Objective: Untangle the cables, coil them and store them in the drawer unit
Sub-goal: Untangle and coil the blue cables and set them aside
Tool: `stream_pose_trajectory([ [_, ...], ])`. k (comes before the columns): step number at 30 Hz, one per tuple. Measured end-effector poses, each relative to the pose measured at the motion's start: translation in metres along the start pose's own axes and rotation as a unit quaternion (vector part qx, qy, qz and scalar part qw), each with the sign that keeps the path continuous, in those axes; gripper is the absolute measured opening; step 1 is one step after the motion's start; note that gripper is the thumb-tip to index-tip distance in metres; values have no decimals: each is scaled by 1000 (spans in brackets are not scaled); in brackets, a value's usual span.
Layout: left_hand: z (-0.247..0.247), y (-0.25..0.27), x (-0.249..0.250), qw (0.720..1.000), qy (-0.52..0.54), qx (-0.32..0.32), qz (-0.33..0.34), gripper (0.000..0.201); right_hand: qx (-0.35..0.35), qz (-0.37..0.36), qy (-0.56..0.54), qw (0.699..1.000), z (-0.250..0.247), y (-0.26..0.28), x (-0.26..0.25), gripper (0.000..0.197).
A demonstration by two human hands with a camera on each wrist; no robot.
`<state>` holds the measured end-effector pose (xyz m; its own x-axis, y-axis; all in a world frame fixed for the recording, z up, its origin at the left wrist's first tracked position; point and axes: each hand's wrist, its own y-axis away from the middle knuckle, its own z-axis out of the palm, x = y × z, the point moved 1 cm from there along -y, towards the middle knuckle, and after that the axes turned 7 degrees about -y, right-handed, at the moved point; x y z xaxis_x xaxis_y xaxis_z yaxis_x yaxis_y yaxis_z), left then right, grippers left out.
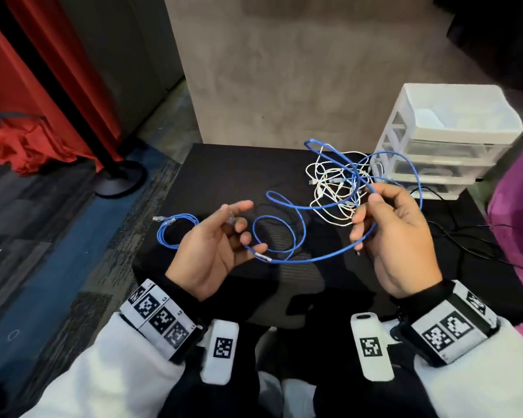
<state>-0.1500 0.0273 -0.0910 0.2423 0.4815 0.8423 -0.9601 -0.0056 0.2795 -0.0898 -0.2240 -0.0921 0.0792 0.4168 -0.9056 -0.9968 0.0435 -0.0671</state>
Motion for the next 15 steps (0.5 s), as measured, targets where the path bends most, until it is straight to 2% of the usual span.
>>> stream_pose_trajectory([
  [6,4,6,-7,999,-29,-15,22,35,-4,34,-37,999,6,7,5,16],
  [10,10,7,-20,999,-33,8,21,31,-22,65,-29,997,10,14,8,8],
  [13,9,6,-23,999,-25,35,20,34,-36,89,46,994,6,12,10,22],
  [15,2,3,-18,997,-23,58,33,30,-65,95,126,985,-3,8,11,24],
])
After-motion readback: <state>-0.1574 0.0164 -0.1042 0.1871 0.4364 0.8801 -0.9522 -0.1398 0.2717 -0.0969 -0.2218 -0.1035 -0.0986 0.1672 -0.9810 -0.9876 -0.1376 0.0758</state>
